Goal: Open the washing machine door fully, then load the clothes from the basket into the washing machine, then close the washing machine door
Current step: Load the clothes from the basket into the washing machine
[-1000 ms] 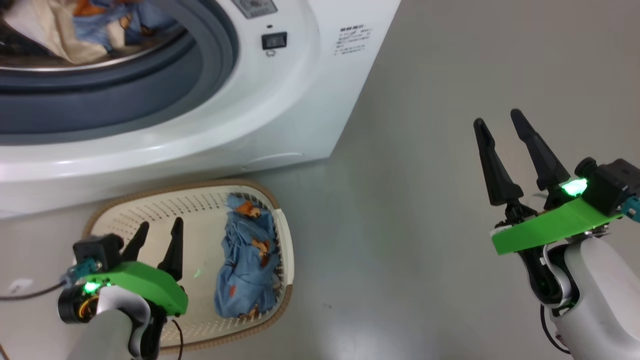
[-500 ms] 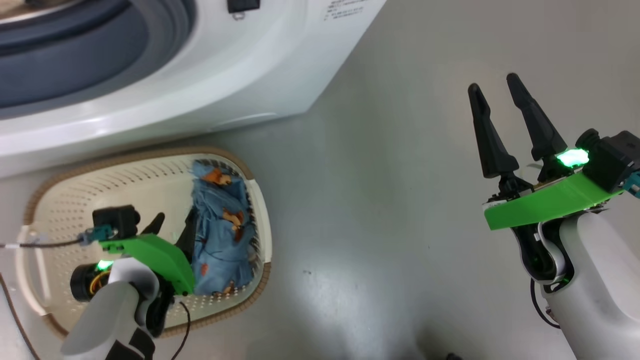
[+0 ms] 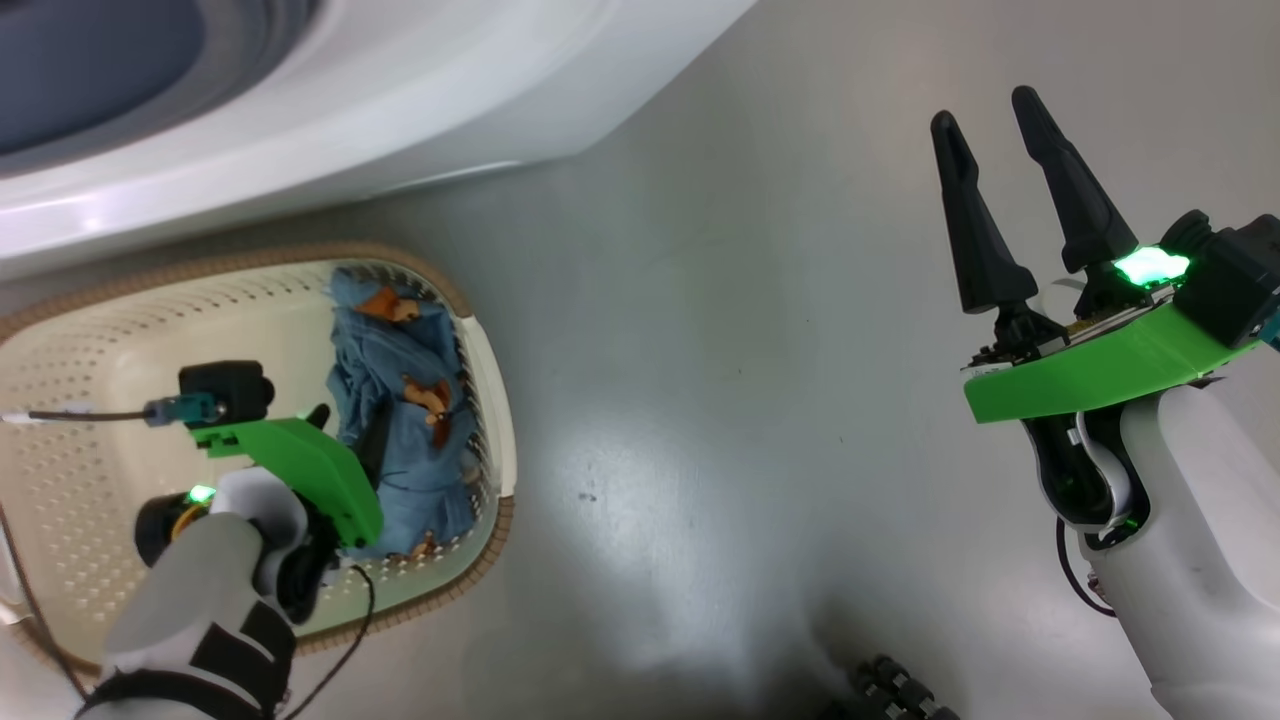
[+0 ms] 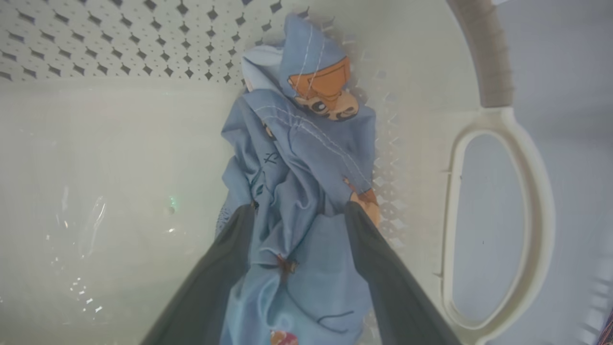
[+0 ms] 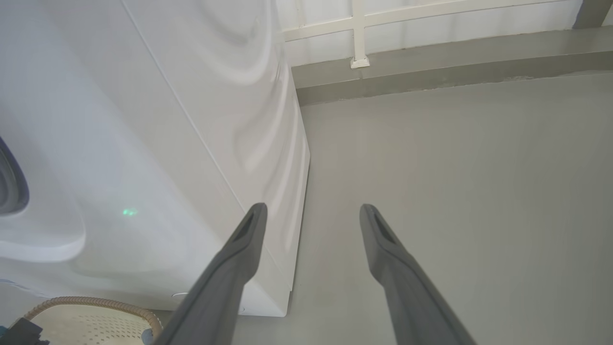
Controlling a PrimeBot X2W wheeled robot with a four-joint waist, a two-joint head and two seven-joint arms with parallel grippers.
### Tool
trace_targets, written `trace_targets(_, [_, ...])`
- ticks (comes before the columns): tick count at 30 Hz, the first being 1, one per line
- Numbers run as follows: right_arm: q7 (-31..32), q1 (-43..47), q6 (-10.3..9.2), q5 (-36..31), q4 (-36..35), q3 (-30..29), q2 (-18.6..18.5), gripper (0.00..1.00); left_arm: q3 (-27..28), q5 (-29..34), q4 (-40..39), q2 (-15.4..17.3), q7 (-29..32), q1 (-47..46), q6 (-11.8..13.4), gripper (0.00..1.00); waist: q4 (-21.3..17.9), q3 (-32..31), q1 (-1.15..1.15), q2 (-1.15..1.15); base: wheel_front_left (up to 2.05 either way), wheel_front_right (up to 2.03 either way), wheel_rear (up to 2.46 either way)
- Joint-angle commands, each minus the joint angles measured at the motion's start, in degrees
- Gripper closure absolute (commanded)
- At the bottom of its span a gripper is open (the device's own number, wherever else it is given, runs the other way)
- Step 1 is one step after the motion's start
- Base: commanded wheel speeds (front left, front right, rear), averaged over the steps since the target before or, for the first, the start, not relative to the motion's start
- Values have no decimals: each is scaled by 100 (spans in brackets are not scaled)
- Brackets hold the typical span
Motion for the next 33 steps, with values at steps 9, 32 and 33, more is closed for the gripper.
trace_targets(9, [-46,59,25,-85,-148,97,15,0,-297,-121,588,246,-21,-310,3,0,-238,309,0,0,0,0,0])
trace_targets(32, [-46,25,25,-112,-154,131,56,0,-734,-309,1159,235,-50,-759,2,6,-452,491,0,0,0,0,0])
trace_targets(33, [-46,24,25,-114,-147,133,55,0,-752,-316,1169,213,-50,-760,2,56,-453,479,0,0,0,0,0])
